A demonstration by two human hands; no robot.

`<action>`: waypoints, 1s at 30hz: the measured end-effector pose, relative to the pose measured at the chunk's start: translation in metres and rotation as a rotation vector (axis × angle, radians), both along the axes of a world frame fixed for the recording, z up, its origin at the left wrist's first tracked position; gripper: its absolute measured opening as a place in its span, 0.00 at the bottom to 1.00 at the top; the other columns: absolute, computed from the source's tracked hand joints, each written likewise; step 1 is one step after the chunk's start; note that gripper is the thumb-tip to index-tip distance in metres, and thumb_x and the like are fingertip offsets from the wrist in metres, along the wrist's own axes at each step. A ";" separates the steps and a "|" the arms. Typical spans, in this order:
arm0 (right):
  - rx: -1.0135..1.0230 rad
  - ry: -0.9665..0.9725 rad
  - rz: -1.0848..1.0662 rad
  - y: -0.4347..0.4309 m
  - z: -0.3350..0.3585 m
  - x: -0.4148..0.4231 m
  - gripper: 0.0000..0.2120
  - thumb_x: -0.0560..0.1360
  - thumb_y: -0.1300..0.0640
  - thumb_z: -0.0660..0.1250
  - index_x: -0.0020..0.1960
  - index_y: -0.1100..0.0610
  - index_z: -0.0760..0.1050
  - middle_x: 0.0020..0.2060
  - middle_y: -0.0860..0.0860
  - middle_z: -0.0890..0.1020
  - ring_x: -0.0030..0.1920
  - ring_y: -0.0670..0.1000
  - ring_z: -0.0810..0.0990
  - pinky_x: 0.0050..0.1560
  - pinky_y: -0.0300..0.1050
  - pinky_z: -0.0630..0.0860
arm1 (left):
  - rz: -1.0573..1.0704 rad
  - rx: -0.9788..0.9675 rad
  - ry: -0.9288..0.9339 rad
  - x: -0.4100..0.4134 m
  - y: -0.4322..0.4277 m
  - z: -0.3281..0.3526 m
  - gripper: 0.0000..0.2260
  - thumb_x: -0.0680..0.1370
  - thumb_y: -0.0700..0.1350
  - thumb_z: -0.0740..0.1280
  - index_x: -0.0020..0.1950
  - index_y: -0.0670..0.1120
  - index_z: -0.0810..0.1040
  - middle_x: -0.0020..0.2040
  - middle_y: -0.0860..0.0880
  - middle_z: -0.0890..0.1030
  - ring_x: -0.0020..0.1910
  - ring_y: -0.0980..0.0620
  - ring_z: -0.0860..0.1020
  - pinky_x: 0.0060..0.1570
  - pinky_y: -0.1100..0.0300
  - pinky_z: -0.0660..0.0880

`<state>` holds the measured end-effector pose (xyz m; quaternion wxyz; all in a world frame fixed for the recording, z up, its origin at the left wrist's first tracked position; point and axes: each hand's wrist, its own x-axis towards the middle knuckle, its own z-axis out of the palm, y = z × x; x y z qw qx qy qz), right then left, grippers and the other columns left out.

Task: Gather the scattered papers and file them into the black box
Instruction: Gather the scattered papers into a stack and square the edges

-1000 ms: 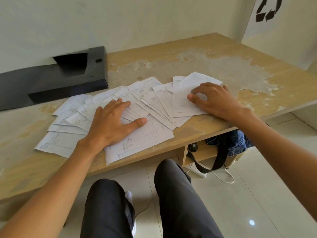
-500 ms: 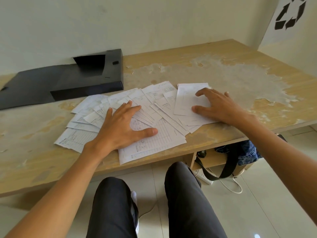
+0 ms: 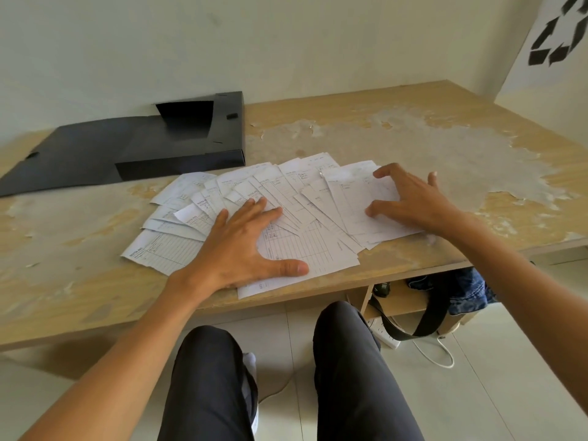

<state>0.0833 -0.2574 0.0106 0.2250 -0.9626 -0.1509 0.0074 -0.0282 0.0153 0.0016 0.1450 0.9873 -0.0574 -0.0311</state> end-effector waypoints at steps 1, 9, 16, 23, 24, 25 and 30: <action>0.015 0.018 0.004 0.000 0.001 0.001 0.31 0.71 0.43 0.68 0.69 0.52 0.62 0.68 0.57 0.72 0.69 0.59 0.70 0.73 0.65 0.38 | 0.003 -0.004 -0.002 0.000 0.000 0.001 0.61 0.50 0.85 0.47 0.78 0.55 0.54 0.80 0.51 0.49 0.79 0.52 0.47 0.75 0.42 0.42; -0.193 -0.059 0.031 0.019 -0.001 -0.007 0.56 0.55 0.19 0.59 0.75 0.48 0.54 0.74 0.54 0.66 0.73 0.59 0.64 0.70 0.74 0.45 | 0.014 -0.080 -0.024 -0.003 0.005 0.009 0.59 0.51 0.83 0.53 0.78 0.55 0.55 0.80 0.52 0.51 0.78 0.53 0.49 0.75 0.45 0.43; -0.202 -0.041 0.062 0.033 -0.004 -0.006 0.59 0.50 0.17 0.56 0.75 0.45 0.52 0.73 0.55 0.65 0.71 0.62 0.65 0.68 0.69 0.57 | 0.019 -0.048 0.070 -0.009 0.013 0.022 0.55 0.55 0.72 0.68 0.78 0.55 0.53 0.80 0.52 0.51 0.78 0.54 0.49 0.75 0.50 0.45; -0.118 -0.111 0.053 0.036 -0.001 -0.001 0.49 0.60 0.26 0.66 0.74 0.47 0.56 0.73 0.54 0.67 0.69 0.60 0.67 0.66 0.62 0.61 | 0.078 -0.163 0.003 -0.008 0.017 0.017 0.49 0.59 0.69 0.71 0.76 0.57 0.58 0.78 0.54 0.58 0.77 0.51 0.57 0.74 0.49 0.54; -0.119 -0.106 0.056 0.036 -0.001 -0.001 0.49 0.60 0.26 0.66 0.74 0.47 0.56 0.73 0.54 0.66 0.69 0.60 0.67 0.66 0.61 0.61 | 0.089 -0.182 -0.004 -0.008 0.018 0.017 0.49 0.59 0.69 0.71 0.76 0.57 0.59 0.78 0.54 0.59 0.76 0.51 0.57 0.73 0.48 0.56; -0.121 -0.105 0.057 0.035 -0.001 -0.001 0.49 0.60 0.26 0.66 0.74 0.47 0.56 0.73 0.53 0.66 0.69 0.60 0.66 0.66 0.61 0.61 | 0.098 -0.198 -0.012 -0.007 0.019 0.017 0.48 0.60 0.69 0.70 0.76 0.57 0.59 0.78 0.54 0.59 0.76 0.51 0.58 0.73 0.48 0.56; -0.130 -0.097 0.075 0.038 -0.003 0.002 0.50 0.59 0.24 0.65 0.74 0.47 0.56 0.74 0.53 0.64 0.70 0.60 0.66 0.66 0.60 0.60 | 0.152 -0.311 -0.161 -0.005 0.023 0.012 0.39 0.66 0.61 0.72 0.74 0.51 0.66 0.77 0.50 0.63 0.75 0.51 0.61 0.70 0.55 0.57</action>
